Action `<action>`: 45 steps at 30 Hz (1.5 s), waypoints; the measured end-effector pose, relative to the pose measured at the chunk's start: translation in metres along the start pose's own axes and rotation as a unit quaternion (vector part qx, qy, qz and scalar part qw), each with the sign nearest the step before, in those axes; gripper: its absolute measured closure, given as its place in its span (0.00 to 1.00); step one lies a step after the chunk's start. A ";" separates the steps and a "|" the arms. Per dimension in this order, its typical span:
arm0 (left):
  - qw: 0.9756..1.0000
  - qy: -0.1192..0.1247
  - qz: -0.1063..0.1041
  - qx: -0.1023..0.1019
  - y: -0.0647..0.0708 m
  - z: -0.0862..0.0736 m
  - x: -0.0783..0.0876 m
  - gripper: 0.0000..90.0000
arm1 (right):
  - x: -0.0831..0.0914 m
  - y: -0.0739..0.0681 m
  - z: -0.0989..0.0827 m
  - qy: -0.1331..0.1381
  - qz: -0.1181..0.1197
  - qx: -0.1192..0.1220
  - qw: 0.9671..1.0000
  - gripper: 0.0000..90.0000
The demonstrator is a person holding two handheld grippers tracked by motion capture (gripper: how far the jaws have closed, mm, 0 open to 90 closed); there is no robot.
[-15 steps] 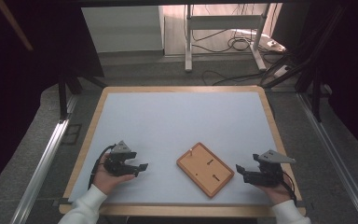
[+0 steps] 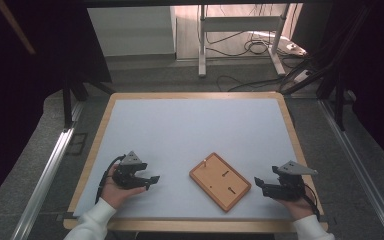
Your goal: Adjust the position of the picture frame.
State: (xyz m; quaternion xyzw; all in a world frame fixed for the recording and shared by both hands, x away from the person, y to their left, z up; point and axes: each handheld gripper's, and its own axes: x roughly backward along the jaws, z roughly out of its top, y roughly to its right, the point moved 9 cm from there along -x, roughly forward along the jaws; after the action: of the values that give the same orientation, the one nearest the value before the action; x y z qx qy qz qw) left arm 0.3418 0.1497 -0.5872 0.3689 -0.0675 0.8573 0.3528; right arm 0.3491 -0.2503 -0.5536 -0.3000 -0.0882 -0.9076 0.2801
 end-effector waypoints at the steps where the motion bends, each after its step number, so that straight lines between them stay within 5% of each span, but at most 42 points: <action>1: 1.000 0.002 0.000 0.001 0.001 0.001 0.001 0.29 | 0.001 0.000 0.000 0.000 -0.001 0.000 1.000 0.22; 16: 1.000 0.017 -0.004 -0.018 0.011 0.018 0.007 0.32 | 0.000 0.000 0.000 0.005 -0.009 -0.001 1.000 0.22; 26: 0.998 0.029 -0.023 -0.041 0.034 0.038 0.006 0.33 | -0.001 0.000 -0.001 0.005 -0.014 -0.001 1.000 0.21; 45: 0.997 0.026 -0.043 -0.052 0.060 0.065 -0.020 0.33 | -0.002 0.001 -0.002 0.003 -0.014 0.000 1.000 0.21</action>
State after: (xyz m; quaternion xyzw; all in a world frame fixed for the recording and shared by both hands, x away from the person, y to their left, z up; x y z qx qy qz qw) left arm 0.3498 0.0698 -0.5451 0.3299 -0.0870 0.8460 0.4097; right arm 0.3501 -0.2506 -0.5567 -0.2961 -0.0911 -0.9123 0.2677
